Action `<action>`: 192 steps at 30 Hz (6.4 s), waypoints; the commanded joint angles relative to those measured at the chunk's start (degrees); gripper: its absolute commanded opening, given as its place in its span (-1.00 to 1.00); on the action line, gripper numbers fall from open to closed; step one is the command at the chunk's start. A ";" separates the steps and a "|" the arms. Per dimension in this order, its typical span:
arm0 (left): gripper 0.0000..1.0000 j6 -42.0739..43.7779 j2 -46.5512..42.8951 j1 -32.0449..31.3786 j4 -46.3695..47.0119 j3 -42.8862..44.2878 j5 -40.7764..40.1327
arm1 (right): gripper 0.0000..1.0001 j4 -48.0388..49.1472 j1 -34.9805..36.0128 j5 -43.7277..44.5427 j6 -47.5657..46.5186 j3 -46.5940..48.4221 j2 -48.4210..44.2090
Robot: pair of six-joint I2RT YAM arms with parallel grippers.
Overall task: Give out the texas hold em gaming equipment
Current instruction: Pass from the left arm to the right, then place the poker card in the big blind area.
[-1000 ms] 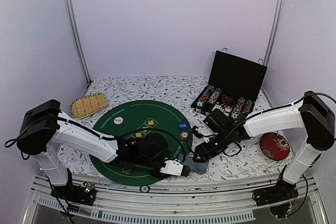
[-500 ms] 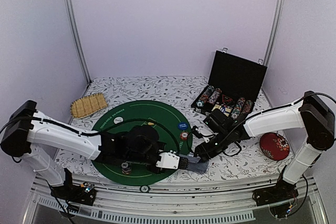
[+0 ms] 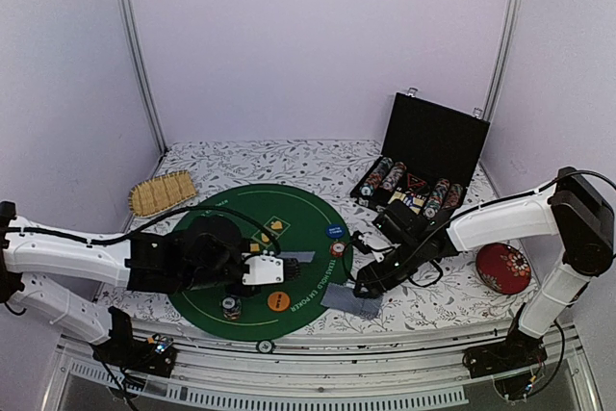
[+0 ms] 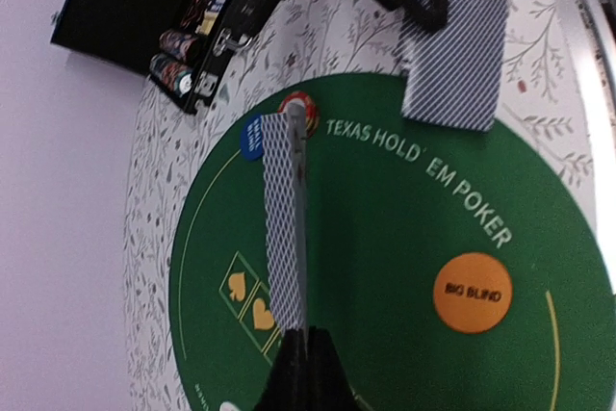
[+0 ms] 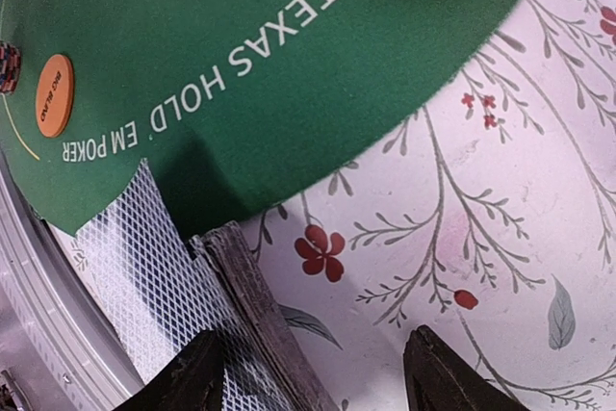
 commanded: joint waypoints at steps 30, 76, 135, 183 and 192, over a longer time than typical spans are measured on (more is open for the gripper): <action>-1.00 26.58 -1.43 2.44 18.44 -6.72 -12.74 | 0.59 -7.74 -2.97 -4.30 -3.64 24.82 -7.64; -0.91 36.23 1.78 -0.57 42.77 -15.57 -16.66 | -0.96 -5.54 -0.56 -19.62 -4.09 39.40 12.67; 0.88 -34.39 -22.98 25.50 7.41 1.12 -11.99 | -0.96 24.62 23.84 25.91 54.08 19.19 11.85; 0.88 -34.13 -23.13 25.68 7.82 0.17 -6.03 | -0.06 19.62 31.30 31.36 69.64 18.36 16.93; 0.89 -34.04 -22.74 25.61 7.47 0.31 -4.67 | 0.77 5.78 31.31 32.70 44.17 27.52 10.35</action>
